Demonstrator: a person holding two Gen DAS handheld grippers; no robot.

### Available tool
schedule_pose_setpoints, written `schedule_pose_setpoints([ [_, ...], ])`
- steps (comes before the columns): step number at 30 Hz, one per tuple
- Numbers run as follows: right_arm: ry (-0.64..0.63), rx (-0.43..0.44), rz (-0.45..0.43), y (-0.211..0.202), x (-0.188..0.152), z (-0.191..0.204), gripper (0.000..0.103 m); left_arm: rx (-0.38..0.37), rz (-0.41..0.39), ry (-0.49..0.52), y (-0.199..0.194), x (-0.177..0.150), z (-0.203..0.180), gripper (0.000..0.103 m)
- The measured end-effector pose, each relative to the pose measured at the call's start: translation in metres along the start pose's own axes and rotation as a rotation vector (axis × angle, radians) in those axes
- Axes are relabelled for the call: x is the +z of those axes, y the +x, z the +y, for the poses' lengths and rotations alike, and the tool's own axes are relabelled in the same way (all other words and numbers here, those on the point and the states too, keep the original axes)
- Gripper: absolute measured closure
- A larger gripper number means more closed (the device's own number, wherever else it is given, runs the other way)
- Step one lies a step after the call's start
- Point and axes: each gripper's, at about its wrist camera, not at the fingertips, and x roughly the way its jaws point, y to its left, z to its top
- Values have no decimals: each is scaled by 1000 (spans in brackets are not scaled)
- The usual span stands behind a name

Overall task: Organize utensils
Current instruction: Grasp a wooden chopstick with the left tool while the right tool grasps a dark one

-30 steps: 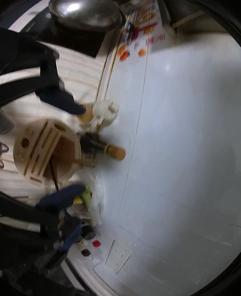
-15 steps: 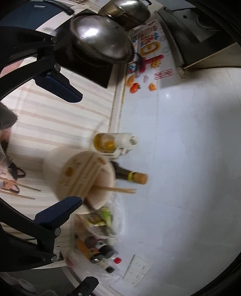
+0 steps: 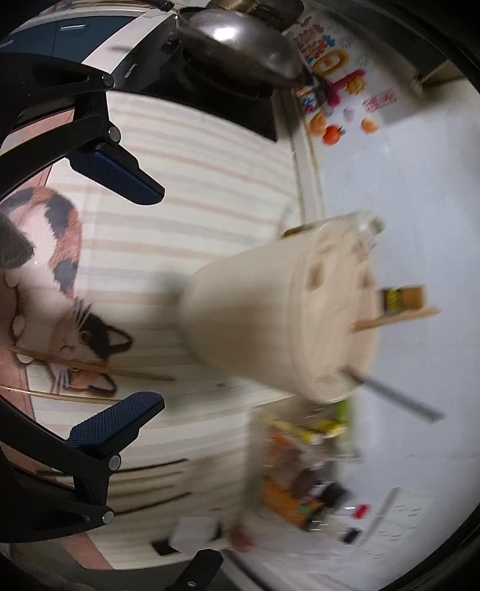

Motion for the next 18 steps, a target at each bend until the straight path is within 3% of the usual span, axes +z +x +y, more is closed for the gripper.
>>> schedule_pose_setpoints([
  [3, 16, -10, 75, 21, -13, -17, 9, 3, 70, 43, 25, -14, -19, 0],
  [5, 27, -17, 126, 38, -22, -26, 27, -2, 106, 59, 39, -21, -28, 0],
  [8, 48, -19, 201, 60, -35, -41, 44, -31, 165, 85, 62, -32, -39, 0],
  [14, 32, -23, 316, 95, -54, -52, 61, -69, 268, 146, 100, -46, -61, 25],
  [17, 8, -22, 358, 110, -58, -51, 70, -73, 298, 169, 114, -50, -68, 28],
  [18, -1, -22, 368, 115, -59, -51, 70, -74, 304, 179, 117, -51, -70, 34],
])
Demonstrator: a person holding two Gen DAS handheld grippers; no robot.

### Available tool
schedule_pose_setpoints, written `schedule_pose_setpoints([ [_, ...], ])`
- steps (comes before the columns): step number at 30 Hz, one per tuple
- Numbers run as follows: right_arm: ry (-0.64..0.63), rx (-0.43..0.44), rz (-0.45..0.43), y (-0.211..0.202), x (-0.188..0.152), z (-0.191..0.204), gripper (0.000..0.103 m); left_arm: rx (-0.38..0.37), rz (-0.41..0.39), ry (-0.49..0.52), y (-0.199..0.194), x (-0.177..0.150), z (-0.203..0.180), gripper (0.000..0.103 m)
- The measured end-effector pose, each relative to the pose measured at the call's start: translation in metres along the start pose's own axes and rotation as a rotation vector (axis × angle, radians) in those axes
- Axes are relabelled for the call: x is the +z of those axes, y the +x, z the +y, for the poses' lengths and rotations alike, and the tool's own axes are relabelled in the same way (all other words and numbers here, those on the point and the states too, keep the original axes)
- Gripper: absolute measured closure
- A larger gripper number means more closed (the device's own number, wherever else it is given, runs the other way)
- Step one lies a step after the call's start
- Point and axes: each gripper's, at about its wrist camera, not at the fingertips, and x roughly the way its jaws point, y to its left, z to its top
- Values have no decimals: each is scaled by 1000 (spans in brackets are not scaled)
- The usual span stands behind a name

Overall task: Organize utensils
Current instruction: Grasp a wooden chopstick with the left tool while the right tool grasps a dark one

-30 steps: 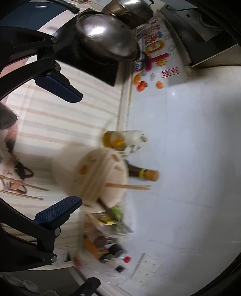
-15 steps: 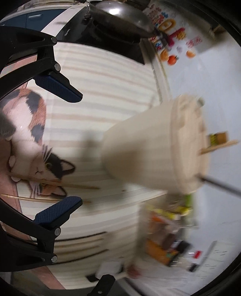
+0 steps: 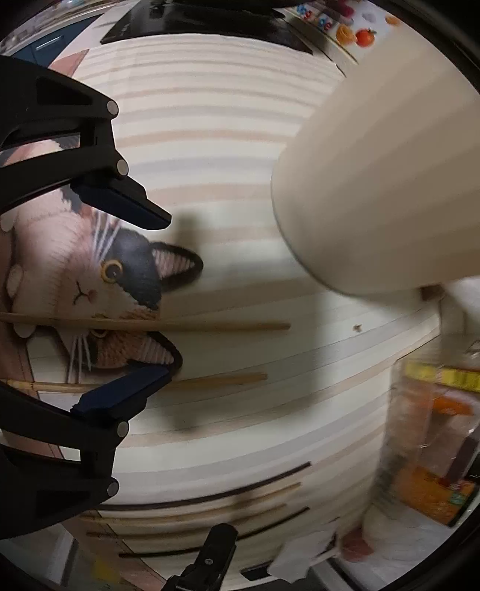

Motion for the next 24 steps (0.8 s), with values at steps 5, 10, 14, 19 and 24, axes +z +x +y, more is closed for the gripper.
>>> schedule_pose_setpoints([
  [5, -29, -25, 53, 21, 7, 4, 71, 4, 44, 33, 18, 3, -7, 56],
  [10, -61, -64, 103, 41, 12, 8, 71, -42, 33, 37, 17, 8, -9, 88],
  [14, -75, -94, 122, 48, 15, 16, 91, -36, 37, 17, 17, 12, -8, 98],
  [19, -60, -101, 123, 52, 8, 18, 97, -29, 41, -84, 17, 7, 21, 98],
  [24, -5, 12, 168, 53, 3, 14, 98, -43, 64, -193, 17, -7, 60, 99],
])
